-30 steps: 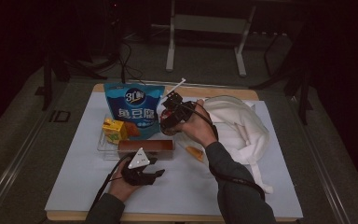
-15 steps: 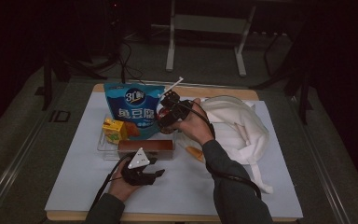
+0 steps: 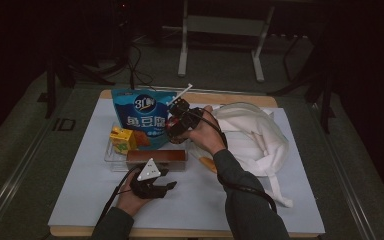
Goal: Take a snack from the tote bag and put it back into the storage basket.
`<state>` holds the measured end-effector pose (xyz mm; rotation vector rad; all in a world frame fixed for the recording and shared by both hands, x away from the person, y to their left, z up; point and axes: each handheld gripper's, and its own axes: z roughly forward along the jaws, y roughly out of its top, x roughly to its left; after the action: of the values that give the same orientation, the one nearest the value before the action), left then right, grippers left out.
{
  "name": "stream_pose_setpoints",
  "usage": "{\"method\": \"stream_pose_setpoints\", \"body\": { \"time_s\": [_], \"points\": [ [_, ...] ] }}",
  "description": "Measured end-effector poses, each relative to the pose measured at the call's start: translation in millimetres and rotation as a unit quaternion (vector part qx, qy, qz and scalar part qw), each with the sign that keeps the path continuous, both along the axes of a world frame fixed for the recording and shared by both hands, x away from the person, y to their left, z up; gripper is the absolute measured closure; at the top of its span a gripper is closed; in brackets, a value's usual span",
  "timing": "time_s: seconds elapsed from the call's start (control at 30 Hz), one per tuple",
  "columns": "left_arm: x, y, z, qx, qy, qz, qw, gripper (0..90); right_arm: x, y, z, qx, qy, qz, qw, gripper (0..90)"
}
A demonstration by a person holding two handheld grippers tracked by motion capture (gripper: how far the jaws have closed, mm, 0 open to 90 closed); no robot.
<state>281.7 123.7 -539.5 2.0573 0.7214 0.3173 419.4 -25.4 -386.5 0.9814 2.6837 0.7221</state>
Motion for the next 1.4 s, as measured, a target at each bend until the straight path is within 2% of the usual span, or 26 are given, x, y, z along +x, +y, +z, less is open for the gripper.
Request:
{"method": "stream_pose_setpoints", "body": {
  "time_s": [0.53,0.7,0.8,1.4],
  "points": [
    [0.2,0.2,0.0,0.0,0.0,0.0,1.0,43.8,1.9,4.5,-11.7,-0.004,0.003,0.001,1.0,25.6],
    [0.2,0.3,0.1,0.0,0.0,0.0,1.0,43.8,1.8,6.5,-17.9,-0.01,0.005,0.001,0.9999,25.6],
    [0.2,0.4,0.2,0.0,0.0,-0.001,1.0,43.8,1.9,8.7,-23.0,-0.024,0.003,0.004,0.9997,25.6],
    [0.4,0.5,0.0,-0.001,0.0,-0.001,1.0,43.8,5.4,9.9,-38.2,-0.038,0.003,-0.004,0.9993,25.6]
  ]
}}
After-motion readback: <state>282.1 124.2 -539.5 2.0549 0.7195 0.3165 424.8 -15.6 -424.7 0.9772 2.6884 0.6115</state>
